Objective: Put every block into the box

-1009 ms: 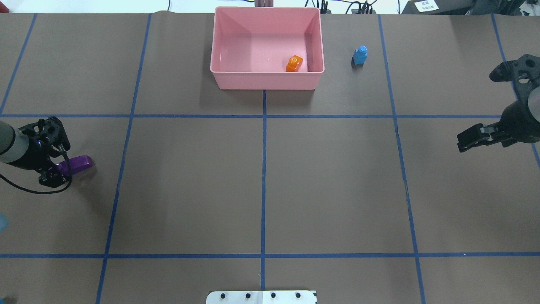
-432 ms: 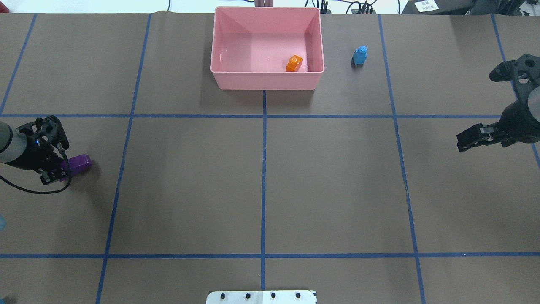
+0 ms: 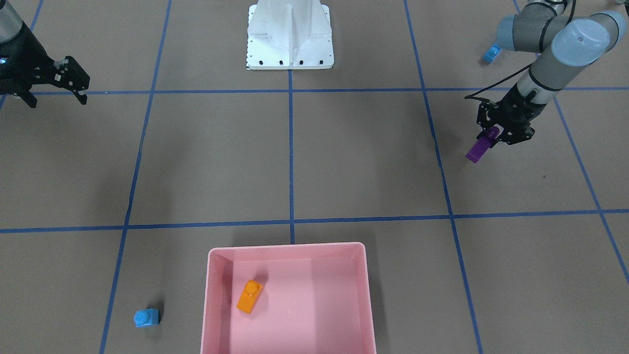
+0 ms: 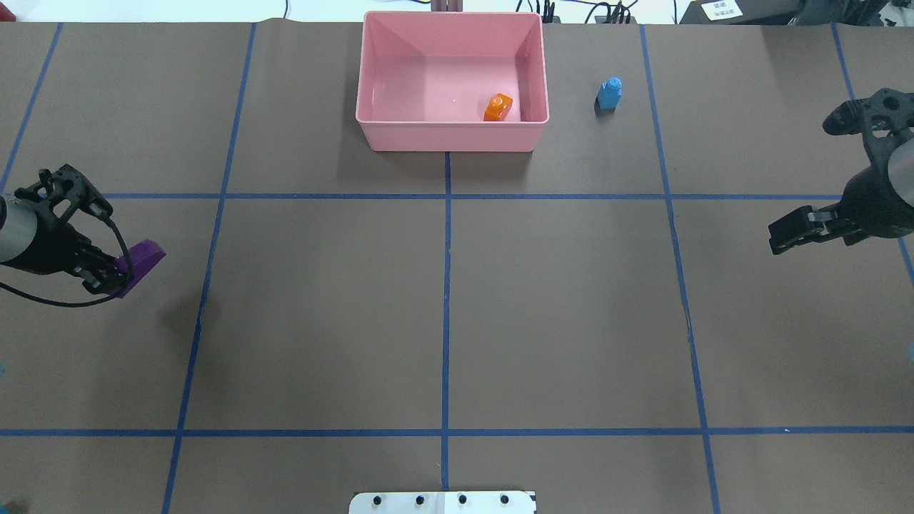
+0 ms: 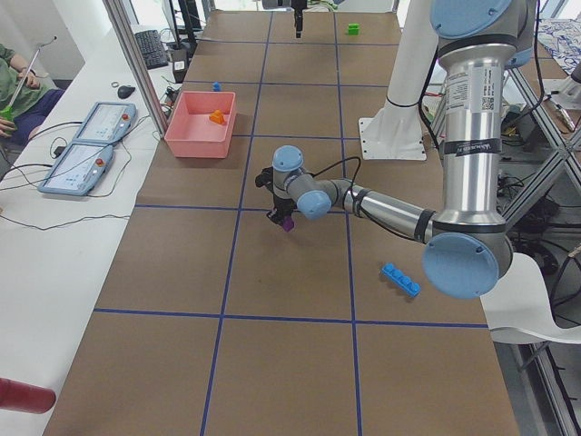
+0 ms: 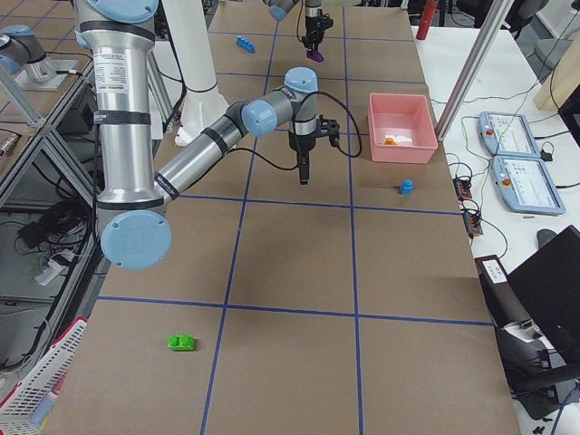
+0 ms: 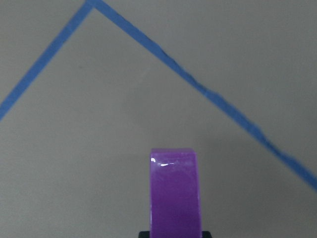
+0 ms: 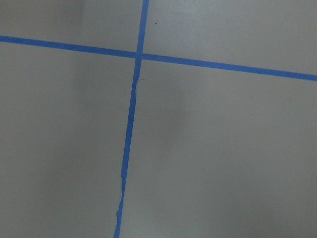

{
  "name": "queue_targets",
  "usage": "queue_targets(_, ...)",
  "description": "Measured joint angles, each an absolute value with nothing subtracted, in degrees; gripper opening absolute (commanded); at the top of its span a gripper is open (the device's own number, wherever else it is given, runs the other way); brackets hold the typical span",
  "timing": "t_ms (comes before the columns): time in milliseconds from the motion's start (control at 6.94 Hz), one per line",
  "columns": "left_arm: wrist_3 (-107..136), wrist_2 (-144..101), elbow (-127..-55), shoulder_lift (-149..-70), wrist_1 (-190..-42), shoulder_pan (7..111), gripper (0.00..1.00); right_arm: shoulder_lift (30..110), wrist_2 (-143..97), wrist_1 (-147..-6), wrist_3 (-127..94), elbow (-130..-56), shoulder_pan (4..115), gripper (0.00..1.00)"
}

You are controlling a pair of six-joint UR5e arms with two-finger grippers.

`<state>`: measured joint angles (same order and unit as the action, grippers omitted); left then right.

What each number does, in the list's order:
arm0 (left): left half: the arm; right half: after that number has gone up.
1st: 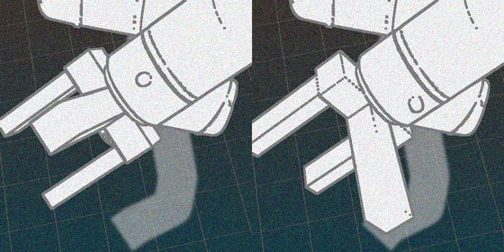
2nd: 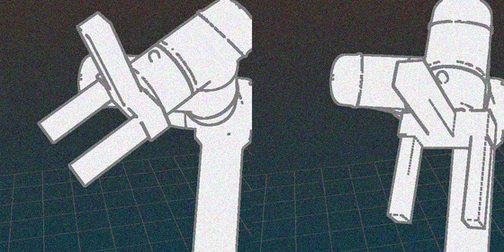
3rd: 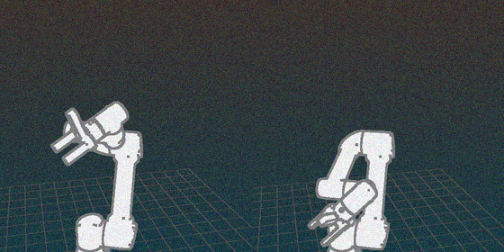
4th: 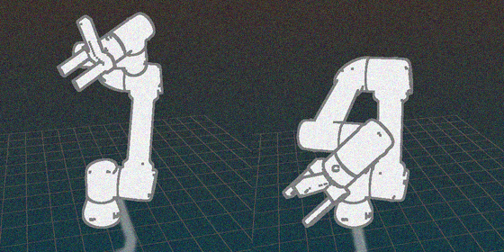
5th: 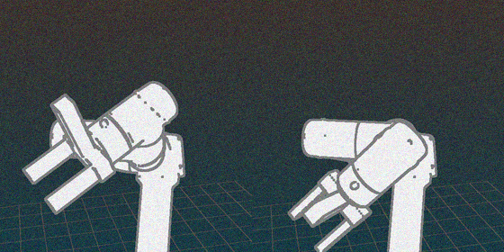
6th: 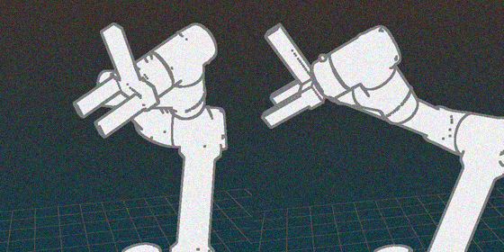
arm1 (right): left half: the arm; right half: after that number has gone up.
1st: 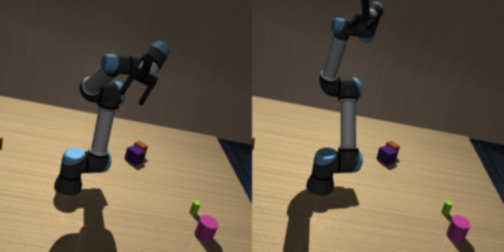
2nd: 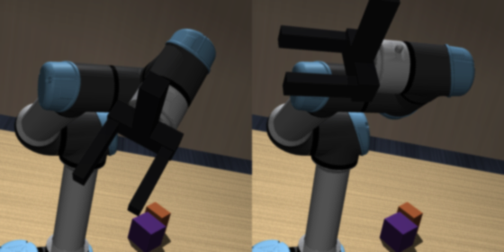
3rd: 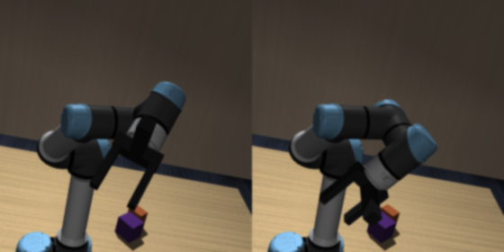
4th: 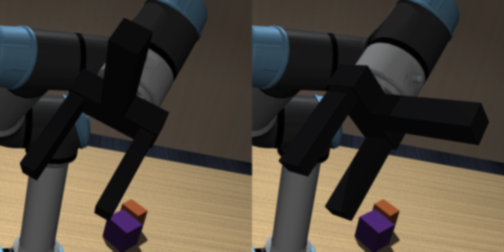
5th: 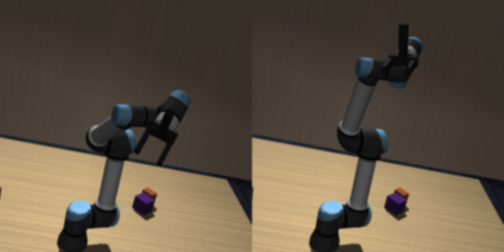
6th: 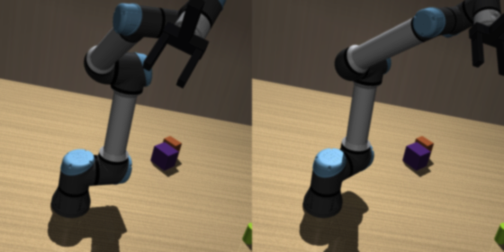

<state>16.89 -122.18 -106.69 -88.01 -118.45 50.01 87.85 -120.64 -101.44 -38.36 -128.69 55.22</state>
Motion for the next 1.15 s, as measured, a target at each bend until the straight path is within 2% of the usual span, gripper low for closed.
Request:
queue_targets(432,42.3,-122.0,-107.3,-97.1,-117.0,50.8,0.0,85.3,-120.5,-101.5,-38.3,-126.7,55.3,1.0)
queue_targets(721,49.1,-122.0,-103.8,-109.8,-107.4,50.7,0.0,84.9,-120.5,-101.5,-38.3,-126.6,55.3,1.0)
queue_targets(1009,50.3,-122.0,-94.2,-125.2,-97.5,50.7,0.0,84.8,-120.5,-101.5,-38.5,-126.5,55.3,1.0)
queue_targets(1153,51.1,-122.0,-86.1,-133.2,-95.4,50.7,0.0,84.6,-120.5,-101.5,-38.4,-126.3,55.3,1.0)
